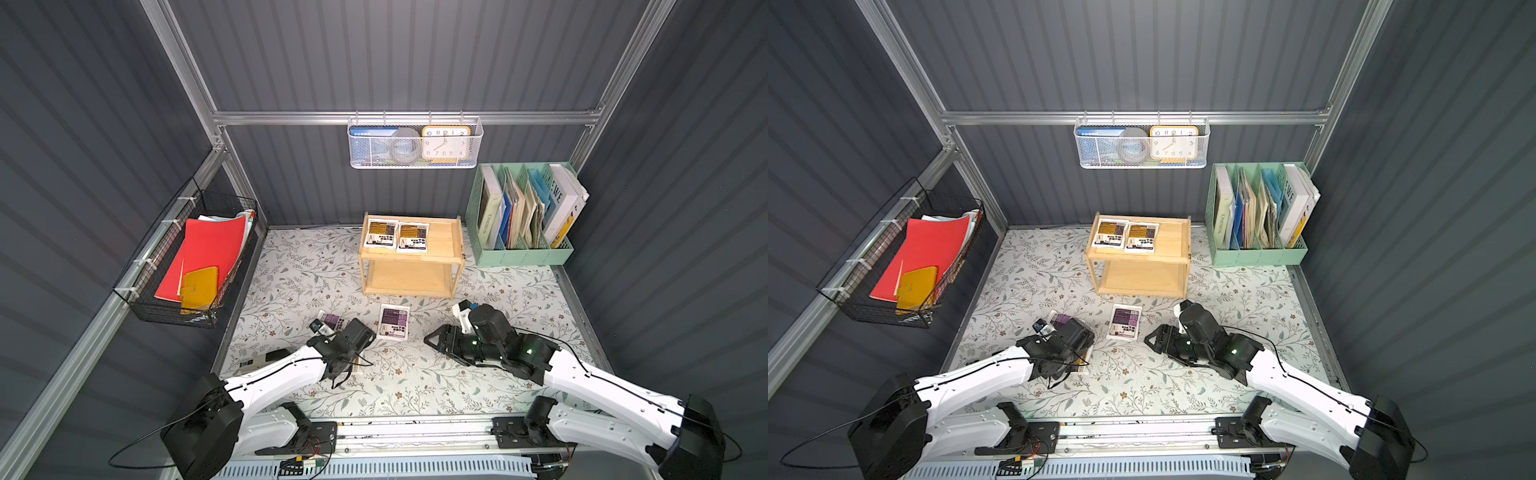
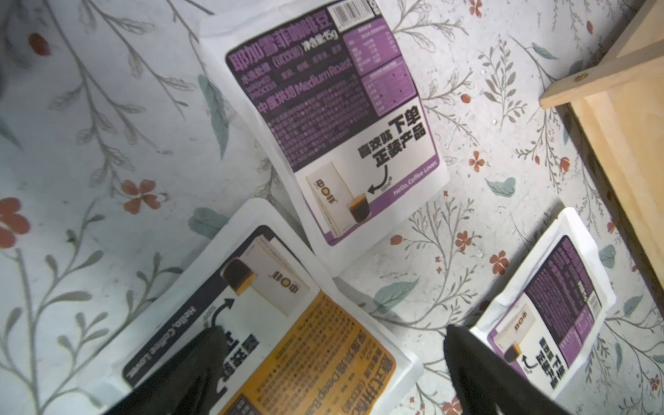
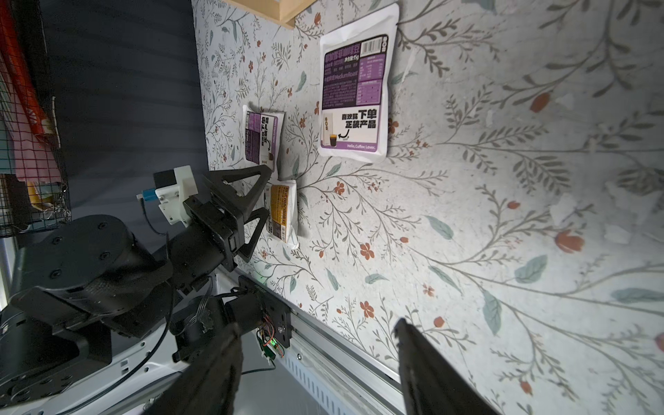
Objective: Place the bagged coffee beans on the shelf by color
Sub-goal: Move the bagged coffee beans to the center of the board.
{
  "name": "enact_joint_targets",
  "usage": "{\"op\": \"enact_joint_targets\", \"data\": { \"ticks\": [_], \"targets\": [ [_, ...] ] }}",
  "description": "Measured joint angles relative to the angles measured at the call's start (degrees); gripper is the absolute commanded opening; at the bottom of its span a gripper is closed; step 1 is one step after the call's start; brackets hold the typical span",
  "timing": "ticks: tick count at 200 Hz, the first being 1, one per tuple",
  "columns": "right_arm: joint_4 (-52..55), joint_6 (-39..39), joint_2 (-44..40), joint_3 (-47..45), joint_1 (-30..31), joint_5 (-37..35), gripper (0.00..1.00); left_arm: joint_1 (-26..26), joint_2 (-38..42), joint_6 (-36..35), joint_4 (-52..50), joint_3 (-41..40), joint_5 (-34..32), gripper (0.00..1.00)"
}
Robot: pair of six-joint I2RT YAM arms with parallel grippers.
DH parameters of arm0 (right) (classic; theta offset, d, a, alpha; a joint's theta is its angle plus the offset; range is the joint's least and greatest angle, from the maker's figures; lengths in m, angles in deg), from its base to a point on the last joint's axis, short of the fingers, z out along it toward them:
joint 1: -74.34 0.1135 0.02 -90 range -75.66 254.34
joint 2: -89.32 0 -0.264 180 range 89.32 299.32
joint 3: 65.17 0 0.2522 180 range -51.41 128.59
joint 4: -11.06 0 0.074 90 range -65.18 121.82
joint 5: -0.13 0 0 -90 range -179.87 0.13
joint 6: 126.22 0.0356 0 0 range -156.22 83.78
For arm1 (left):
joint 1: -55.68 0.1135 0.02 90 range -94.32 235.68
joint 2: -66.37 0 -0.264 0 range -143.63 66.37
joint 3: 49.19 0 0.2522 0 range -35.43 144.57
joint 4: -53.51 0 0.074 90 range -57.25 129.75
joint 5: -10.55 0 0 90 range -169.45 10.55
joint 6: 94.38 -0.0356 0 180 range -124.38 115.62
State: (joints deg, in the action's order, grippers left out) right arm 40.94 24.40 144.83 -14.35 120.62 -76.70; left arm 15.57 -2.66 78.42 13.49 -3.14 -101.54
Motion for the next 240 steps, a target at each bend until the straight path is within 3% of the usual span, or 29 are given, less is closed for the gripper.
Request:
{"op": "enact_joint_targets", "data": {
  "ticks": [38,67,112,151,177,215,240],
  "targets": [
    [1.6,0.0,-0.8,0.1,0.0,-0.8,0.71,-0.5,-1.1,-1.7,2.8,0.1,1.8,1.0],
    [2.4,0.0,-1.6,0.1,0.0,-0.8,0.71,-5.5,-3.7,-1.2,5.6,2.0,2.9,1.0],
    [3.5,0.0,-2.7,0.0,0.0,-0.5,0.71,-13.6,-11.5,0.5,9.4,10.5,3.8,1.0],
    [3.2,2.2,-3.6,-2.2,2.1,-0.5,0.71,-14.7,-10.9,0.2,9.2,16.9,2.3,1.0],
    [0.9,5.0,-1.3,-3.8,8.4,-2.1,0.71,-11.8,-8.0,-2.2,7.7,17.0,1.9,1.0],
    [-7.5,9.4,9.6,-3.8,18.4,-5.8,0.71,0.6,-5.1,-10.7,8.0,15.8,3.0,1.0],
    [-13.1,11.5,18.9,-2.8,21.6,-7.3,0.71,5.4,-5.7,-16.5,8.5,15.8,4.3,1.0]
  ]
}}
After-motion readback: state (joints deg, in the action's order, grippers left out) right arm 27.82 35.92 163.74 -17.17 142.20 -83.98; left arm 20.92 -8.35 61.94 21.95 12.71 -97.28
